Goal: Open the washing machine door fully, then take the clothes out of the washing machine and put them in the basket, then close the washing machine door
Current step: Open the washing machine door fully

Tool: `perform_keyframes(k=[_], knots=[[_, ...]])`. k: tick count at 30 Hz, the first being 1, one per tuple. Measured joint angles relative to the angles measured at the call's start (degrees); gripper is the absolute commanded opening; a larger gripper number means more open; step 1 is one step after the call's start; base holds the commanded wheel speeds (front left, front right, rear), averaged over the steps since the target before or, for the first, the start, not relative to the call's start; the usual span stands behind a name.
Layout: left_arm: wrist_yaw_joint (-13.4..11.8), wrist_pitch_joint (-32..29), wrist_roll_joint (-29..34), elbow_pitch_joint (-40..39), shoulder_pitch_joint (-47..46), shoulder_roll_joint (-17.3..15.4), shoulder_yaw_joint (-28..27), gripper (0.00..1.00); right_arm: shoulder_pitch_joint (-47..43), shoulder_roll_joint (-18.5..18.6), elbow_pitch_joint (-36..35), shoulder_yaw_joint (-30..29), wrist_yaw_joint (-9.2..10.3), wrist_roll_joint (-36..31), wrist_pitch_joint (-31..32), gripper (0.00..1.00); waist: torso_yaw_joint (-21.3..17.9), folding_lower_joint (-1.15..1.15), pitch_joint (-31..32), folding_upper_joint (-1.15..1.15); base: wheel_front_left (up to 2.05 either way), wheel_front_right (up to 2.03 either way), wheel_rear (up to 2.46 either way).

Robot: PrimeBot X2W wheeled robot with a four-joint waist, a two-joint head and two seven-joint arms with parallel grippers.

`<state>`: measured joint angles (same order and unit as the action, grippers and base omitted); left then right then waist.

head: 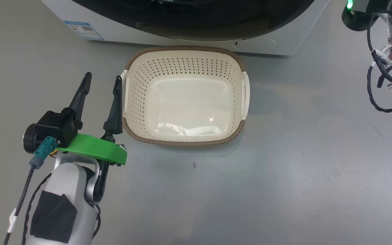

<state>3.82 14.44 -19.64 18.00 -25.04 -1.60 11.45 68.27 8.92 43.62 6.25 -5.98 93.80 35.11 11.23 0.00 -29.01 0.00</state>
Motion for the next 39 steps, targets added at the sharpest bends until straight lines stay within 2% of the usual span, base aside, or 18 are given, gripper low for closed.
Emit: perform_keyframes(k=[21,39], knots=[[0.02,0.0,0.59,2.67,0.9,0.04,-0.46,1.0,-8.56,-2.13,-0.04,2.35,-1.0,2.48,7.59,0.0,-1.91,0.0,5.73,0.0,0.0,0.0,0.0],[0.09,0.0,0.69,4.63,4.05,0.04,-1.08,1.0,-18.78,-4.04,-7.08,5.35,-1.0,4.58,13.02,0.0,-2.16,-0.01,11.31,0.0,0.0,0.0,0.0]])
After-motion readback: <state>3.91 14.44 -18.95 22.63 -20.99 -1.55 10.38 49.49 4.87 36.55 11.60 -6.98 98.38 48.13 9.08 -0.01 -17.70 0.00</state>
